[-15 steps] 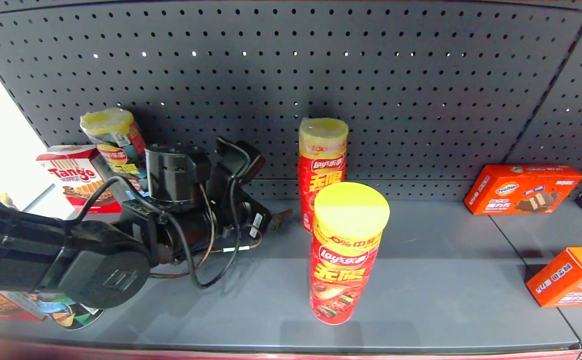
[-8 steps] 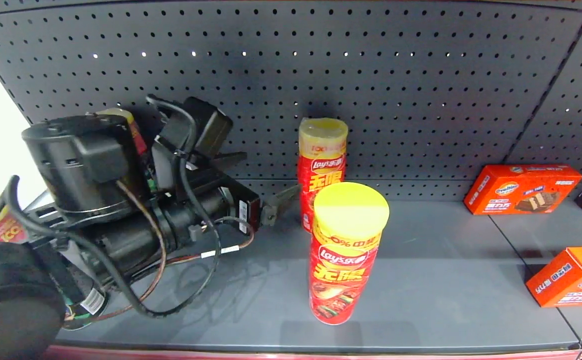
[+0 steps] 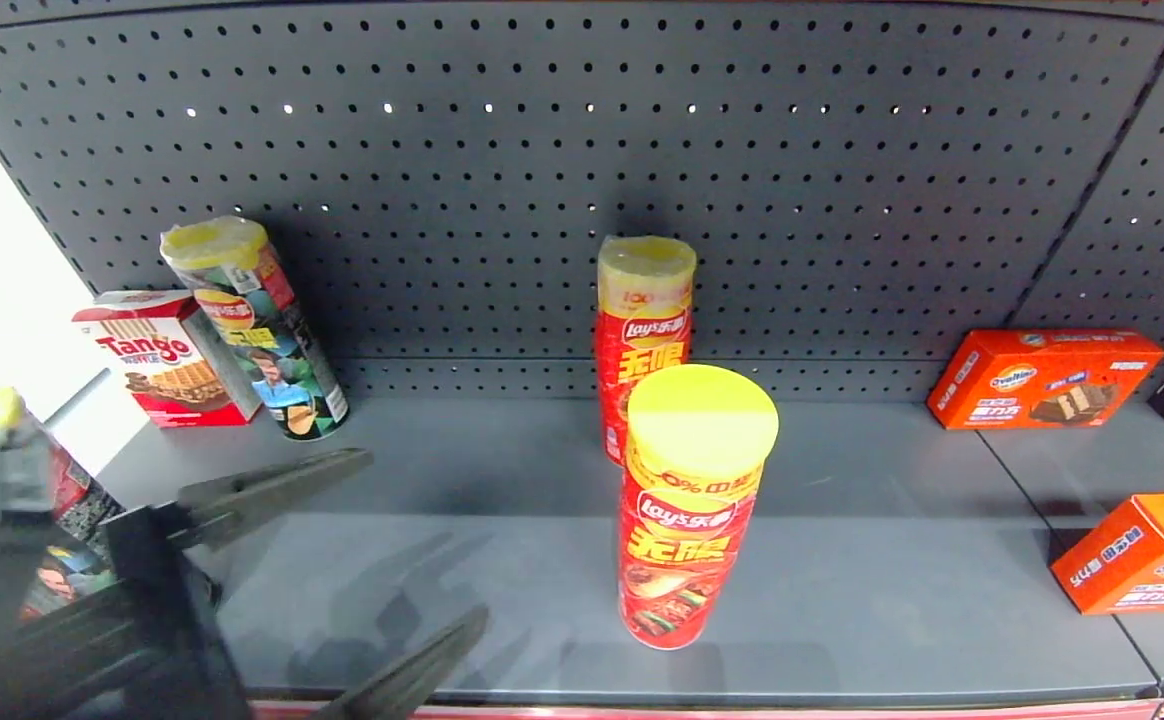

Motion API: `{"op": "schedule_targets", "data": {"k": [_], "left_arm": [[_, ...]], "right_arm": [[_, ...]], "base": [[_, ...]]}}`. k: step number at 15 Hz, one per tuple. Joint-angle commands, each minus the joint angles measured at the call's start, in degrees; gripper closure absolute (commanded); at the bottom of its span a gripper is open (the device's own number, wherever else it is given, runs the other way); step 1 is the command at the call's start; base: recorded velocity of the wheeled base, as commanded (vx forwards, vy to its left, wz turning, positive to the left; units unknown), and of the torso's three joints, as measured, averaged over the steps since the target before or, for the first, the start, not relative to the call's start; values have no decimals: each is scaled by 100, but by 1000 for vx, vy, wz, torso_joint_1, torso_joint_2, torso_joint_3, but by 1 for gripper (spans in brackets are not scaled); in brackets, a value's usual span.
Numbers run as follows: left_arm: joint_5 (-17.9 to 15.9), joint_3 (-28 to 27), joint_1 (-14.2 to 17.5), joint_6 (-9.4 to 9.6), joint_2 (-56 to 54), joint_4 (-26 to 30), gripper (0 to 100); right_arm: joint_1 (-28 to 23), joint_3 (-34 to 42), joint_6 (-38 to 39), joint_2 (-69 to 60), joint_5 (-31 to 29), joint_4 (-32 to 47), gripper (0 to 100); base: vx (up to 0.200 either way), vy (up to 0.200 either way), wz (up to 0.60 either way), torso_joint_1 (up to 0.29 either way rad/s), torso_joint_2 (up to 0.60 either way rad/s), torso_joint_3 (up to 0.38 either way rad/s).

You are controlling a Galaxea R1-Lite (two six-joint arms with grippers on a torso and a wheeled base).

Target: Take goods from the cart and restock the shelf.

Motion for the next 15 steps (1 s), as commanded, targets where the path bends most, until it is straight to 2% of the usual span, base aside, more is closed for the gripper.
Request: {"op": "schedule_targets", "data": {"k": [1,2,3,5,6,7,8,10,11,12,13,14,15], "left_arm": [[-541,695,868,323,-2135,993,0],[-717,827,1053,332,-2266,1028,0],[-1315,1223,1606,340,-2627,1028,0],[-1930,1653,2608,340,-3312,1028,0],[-2159,1794,3188,340,-3664,1028,0],[-2273,1891,3531,305,-3901,1028,0],[-2326,1979,4041,244,-4428,1204,0],[-2334,1979,4472,24,-5184,2012,0],[-2334,1979,4533,24,-5272,2091,0],[-2334,1979,4814,6,-5817,2601,0],[-2308,1979,4806,33,-5835,2768,0],[-2290,1979,4665,24,-5914,3005,0],[-2299,1979,4524,59,-6107,3445,0]], "right_arm": [[2,0,-1,7,0,-1,0],[2,0,-1,7,0,-1,0],[2,0,-1,7,0,-1,0],[2,0,-1,7,0,-1,0],[2,0,-1,7,0,-1,0],[2,0,-1,7,0,-1,0],[2,0,-1,7,0,-1,0],[2,0,-1,7,0,-1,0],[10,0,-1,7,0,-1,0],[2,0,-1,7,0,-1,0],[2,0,-1,7,0,-1,0],[10,0,-1,7,0,-1,0],[2,0,-1,7,0,-1,0]], "base": [[0,0,0,0,0,0],[0,0,0,0,0,0],[0,0,0,0,0,0],[0,0,0,0,0,0],[0,0,0,0,0,0],[0,0,0,0,0,0],[0,0,0,0,0,0],[0,0,0,0,0,0],[0,0,0,0,0,0],[0,0,0,0,0,0],[0,0,0,0,0,0],[0,0,0,0,0,0],[0,0,0,0,0,0]]}}
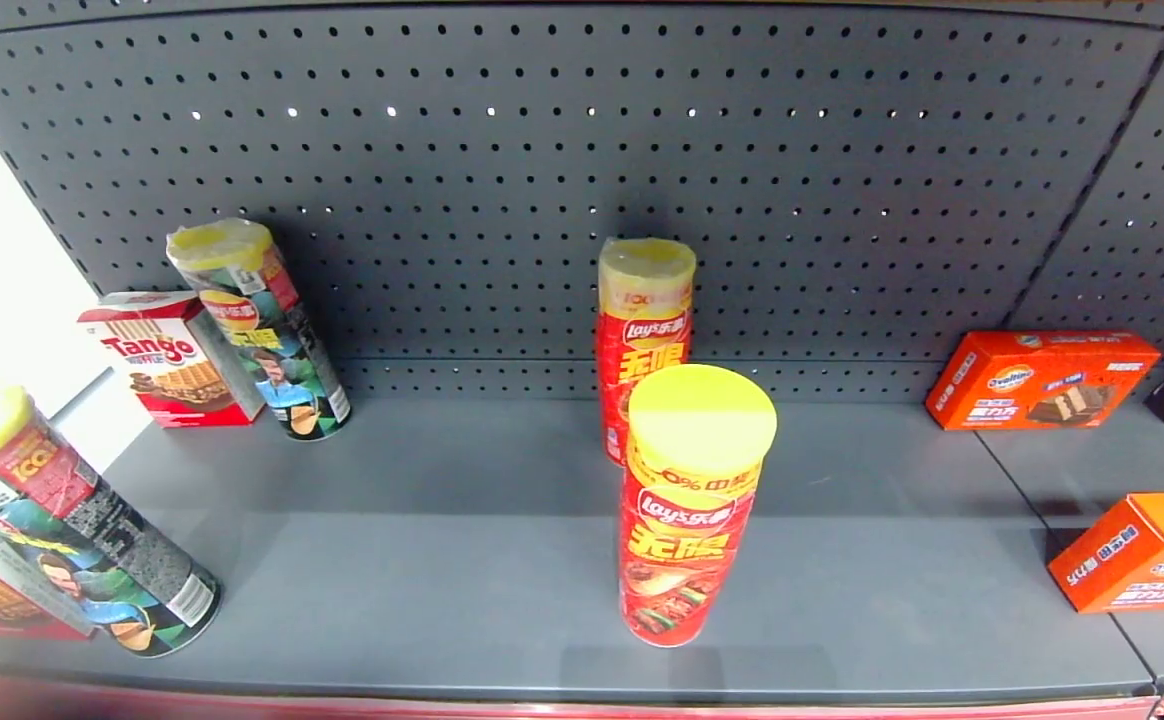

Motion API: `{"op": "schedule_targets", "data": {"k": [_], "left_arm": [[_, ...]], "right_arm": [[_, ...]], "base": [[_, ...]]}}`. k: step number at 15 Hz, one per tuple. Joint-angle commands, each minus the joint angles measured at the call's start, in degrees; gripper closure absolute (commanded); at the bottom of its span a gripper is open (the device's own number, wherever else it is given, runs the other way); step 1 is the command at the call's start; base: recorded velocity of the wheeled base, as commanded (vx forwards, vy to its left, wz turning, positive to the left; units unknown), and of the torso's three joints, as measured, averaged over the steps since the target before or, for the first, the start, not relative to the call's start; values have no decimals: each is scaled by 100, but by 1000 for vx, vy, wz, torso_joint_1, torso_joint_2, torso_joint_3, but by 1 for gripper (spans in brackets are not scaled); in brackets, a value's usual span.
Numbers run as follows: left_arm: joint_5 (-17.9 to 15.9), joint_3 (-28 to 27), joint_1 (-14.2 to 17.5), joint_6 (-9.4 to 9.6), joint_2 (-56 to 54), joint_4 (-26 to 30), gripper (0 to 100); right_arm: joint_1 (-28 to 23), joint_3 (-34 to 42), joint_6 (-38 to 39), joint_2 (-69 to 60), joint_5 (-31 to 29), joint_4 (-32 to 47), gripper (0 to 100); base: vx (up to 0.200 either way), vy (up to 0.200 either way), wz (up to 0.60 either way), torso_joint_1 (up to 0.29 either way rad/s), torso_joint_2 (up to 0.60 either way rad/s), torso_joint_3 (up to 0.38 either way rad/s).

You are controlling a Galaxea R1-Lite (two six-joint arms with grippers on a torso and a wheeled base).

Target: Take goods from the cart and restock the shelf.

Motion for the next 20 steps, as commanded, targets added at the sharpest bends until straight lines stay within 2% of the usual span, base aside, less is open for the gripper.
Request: {"op": "schedule_targets", "data": {"k": [1,7,8,9,10,11,12,13,14,15,20], "left_arm": [[-10,11,-86,48,-567,653,0],[-19,11,-86,-5,-567,627,0],[183,2,-60,-383,-567,724,0],[1194,2,-42,-725,-567,715,0],[1537,-7,-51,-787,-567,724,0],[2495,11,-51,-769,-567,1040,0],[2257,11,-60,-699,-567,979,0],[1976,11,-69,-479,-567,987,0],[1976,11,-69,-479,-567,987,0],[1352,11,-60,-339,-567,1005,0],[1343,11,-78,-356,-567,1005,0]], "right_arm": [[-2,0,-1,7,-2,-1,0],[-2,0,-1,7,-2,-1,0],[7,0,-1,7,-2,-1,0],[-2,0,-1,7,-2,-1,0],[-2,0,-1,7,-2,-1,0],[7,0,-1,7,-2,-1,0],[-2,0,-1,7,-2,-1,0],[-2,0,-1,7,-2,-1,0],[-2,0,-1,7,-2,-1,0],[-2,0,-1,7,-2,-1,0],[7,0,-54,7,86,-1,0]], "base": [[0,0,0,0,0,0],[0,0,0,0,0,0],[0,0,0,0,0,0],[0,0,0,0,0,0],[0,0,0,0,0,0],[0,0,0,0,0,0],[0,0,0,0,0,0],[0,0,0,0,0,0],[0,0,0,0,0,0],[0,0,0,0,0,0],[0,0,0,0,0,0]]}}
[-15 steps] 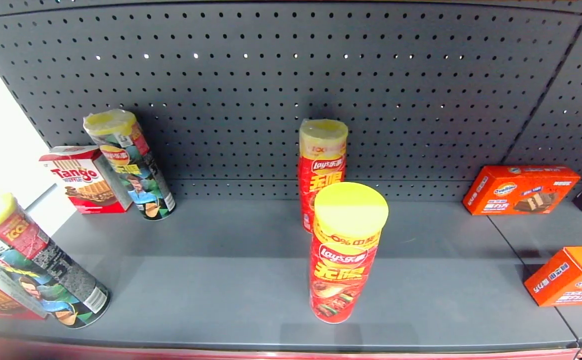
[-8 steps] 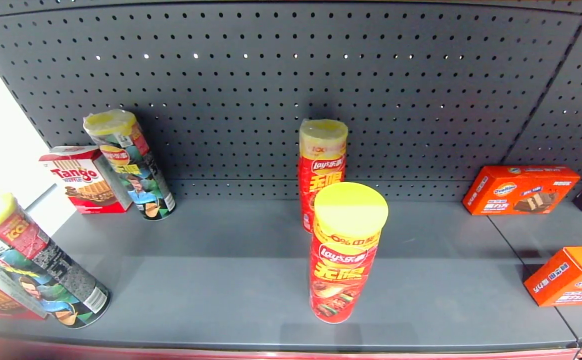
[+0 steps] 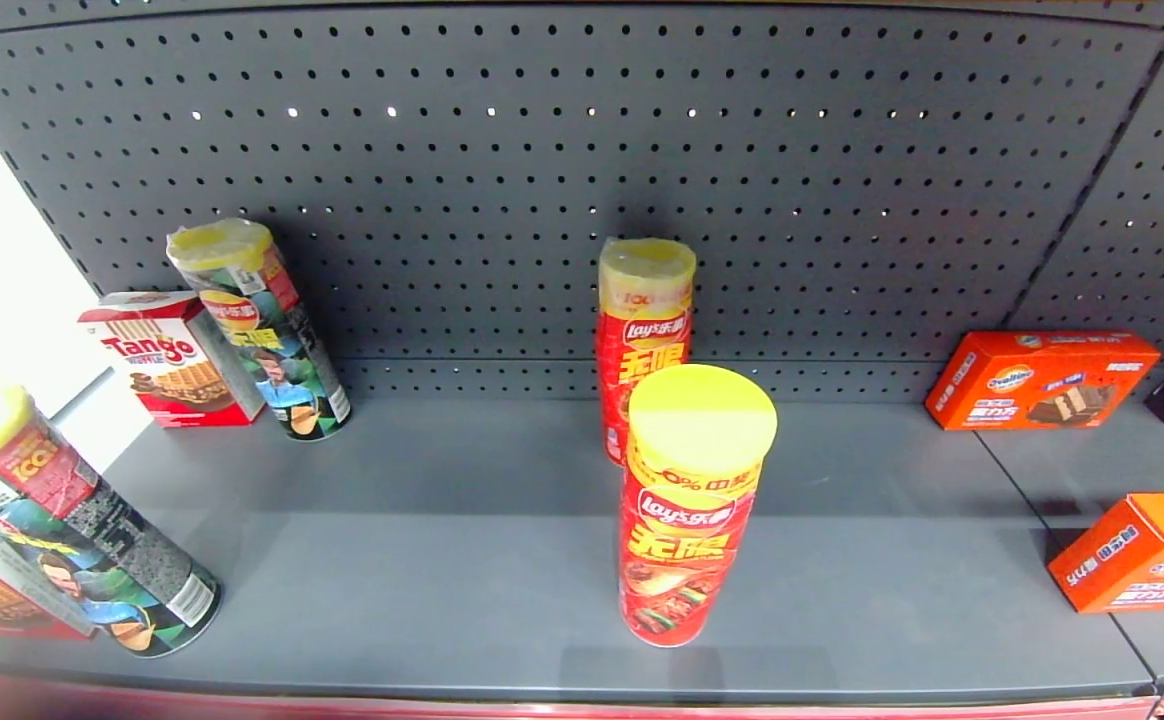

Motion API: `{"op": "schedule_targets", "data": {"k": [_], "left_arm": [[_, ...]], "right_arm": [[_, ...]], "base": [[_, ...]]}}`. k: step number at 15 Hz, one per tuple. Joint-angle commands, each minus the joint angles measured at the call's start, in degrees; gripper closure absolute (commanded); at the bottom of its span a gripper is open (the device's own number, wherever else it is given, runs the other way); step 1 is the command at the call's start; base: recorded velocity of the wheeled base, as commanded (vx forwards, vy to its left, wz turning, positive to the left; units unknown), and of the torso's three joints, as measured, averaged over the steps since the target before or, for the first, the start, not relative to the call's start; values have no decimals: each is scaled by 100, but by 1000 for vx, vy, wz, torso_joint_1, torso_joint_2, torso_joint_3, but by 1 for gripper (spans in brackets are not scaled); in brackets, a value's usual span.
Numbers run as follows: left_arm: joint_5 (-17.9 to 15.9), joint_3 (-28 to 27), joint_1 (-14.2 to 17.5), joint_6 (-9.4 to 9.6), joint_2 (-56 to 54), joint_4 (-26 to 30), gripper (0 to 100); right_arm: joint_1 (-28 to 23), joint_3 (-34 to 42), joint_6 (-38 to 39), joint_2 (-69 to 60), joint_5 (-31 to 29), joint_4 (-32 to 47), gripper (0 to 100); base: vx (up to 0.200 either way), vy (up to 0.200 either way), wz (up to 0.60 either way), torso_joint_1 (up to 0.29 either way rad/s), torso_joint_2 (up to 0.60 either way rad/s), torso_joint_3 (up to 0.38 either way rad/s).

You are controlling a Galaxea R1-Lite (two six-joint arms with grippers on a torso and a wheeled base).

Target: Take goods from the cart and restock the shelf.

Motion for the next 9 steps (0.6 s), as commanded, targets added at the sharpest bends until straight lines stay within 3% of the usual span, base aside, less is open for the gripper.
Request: {"op": "schedule_targets", "data": {"k": [1,2,3,4,8,9], "left_arm": [[3,0,-11,-5,18,8,0],[3,0,-11,-5,18,17,0],[3,0,-20,-5,45,17,0],[3,0,-20,-5,53,17,0],[12,0,-20,-14,53,17,0],[12,0,-20,-14,53,17,0]], "right_arm": [[-25,0,-8,7,-19,-4,0],[-25,-387,-61,174,-2,-56,0],[-69,-1644,203,1607,16,67,0],[107,-2285,598,2670,86,234,0],[986,-2769,-157,4428,596,-162,0],[1610,-2848,-157,5544,807,-1032,0]], "base": [[0,0,0,0,0,0],[0,0,0,0,0,0],[0,0,0,0,0,0],[0,0,0,0,0,0],[0,0,0,0,0,0],[0,0,0,0,0,0]]}}
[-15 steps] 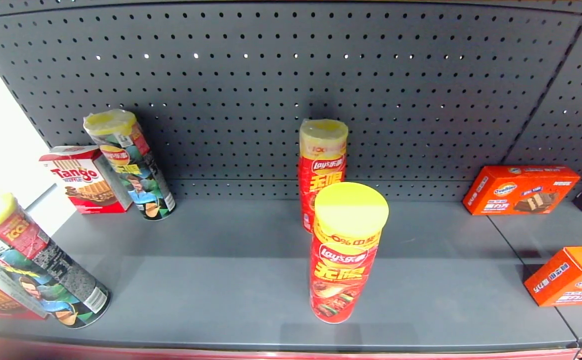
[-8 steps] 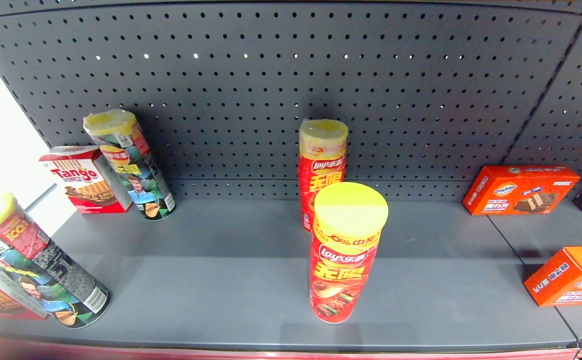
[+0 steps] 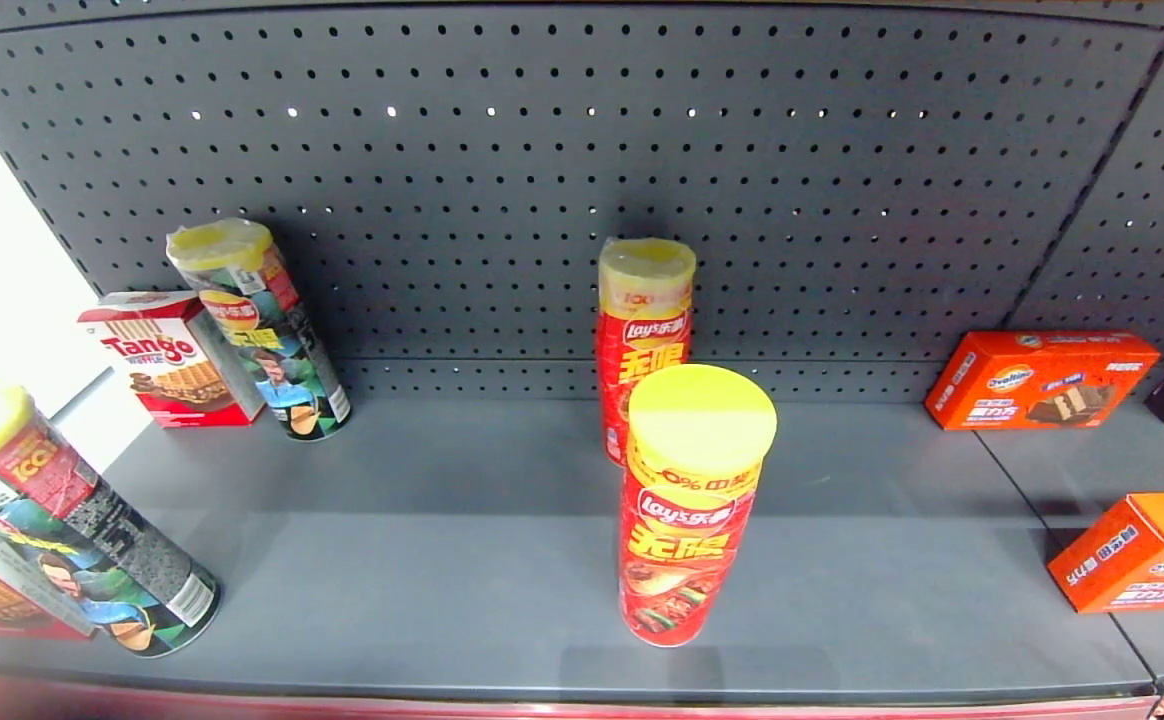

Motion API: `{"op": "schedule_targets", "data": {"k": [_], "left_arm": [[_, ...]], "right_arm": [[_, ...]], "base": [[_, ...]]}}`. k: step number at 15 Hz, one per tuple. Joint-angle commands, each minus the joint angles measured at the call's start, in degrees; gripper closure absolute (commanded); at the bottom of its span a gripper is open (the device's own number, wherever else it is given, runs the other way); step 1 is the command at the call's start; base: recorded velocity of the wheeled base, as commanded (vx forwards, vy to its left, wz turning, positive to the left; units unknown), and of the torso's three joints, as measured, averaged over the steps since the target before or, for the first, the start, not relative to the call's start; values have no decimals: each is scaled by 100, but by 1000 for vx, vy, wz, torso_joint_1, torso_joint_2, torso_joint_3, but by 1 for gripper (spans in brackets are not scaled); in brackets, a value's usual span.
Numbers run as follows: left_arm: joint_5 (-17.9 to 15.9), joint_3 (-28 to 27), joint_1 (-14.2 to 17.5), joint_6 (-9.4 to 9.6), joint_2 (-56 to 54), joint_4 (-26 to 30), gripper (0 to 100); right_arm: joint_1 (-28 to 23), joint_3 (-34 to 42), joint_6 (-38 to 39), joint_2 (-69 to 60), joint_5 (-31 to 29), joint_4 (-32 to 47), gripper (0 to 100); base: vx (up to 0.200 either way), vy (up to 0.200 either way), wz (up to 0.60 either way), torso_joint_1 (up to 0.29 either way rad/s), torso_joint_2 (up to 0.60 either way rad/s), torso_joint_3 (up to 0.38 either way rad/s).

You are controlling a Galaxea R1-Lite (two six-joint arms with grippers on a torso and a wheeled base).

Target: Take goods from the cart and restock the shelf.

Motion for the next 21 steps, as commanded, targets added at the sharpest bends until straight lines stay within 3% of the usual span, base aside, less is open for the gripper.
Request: {"op": "schedule_targets", "data": {"k": [1,3,7,21], "left_arm": [[-1,0,0,2,30,0,0],[-1,0,0,-7,39,9,0],[-1,0,0,-7,30,0,0],[-1,0,9,-7,21,0,0]], "right_arm": [[1190,-884,-132,3043,384,-1059,0],[1664,-1280,-158,3851,340,-1103,0],[1981,-1596,-167,4634,340,-1217,0],[1655,-2343,-193,5539,217,-1226,0]], "base": [[0,0,0,0,0,0],[0,0,0,0,0,0],[0,0,0,0,0,0],[0,0,0,0,0,0]]}}
